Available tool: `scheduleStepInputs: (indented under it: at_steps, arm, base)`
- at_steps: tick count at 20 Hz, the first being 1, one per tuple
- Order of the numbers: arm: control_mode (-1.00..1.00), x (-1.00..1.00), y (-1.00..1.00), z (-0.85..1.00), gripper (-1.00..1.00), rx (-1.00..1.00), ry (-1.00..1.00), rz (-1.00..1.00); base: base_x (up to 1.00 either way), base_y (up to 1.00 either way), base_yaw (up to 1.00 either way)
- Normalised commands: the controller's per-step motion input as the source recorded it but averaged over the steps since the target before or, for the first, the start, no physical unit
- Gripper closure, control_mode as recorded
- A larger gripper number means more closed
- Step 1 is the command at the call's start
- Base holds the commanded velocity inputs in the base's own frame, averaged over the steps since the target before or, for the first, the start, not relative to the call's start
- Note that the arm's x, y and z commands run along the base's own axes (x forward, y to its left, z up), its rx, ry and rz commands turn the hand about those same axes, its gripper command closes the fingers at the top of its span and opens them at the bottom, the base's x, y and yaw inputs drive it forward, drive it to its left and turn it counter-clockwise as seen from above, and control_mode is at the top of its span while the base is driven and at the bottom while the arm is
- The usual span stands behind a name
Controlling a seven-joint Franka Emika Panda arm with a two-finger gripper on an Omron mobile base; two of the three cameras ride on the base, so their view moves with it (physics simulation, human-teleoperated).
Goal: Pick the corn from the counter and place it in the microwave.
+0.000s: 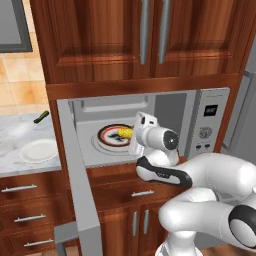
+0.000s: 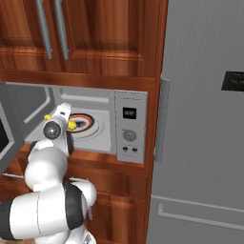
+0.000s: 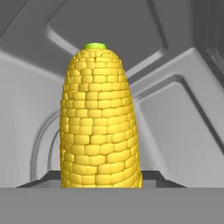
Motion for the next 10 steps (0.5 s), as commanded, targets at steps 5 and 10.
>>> scheduleStepInputs:
  at_steps: [5, 10]
  arm:
    - [-1.0, 0.01, 0.0, 0.0, 1.0, 0.0, 0.13, 0.0]
    - [-1.0, 0.03, 0.0, -0.05, 1.0, 0.0, 0.02, 0.0]
  base:
    - [0.0, 0.0, 0.0]
    - [0.0, 0.0, 0.0]
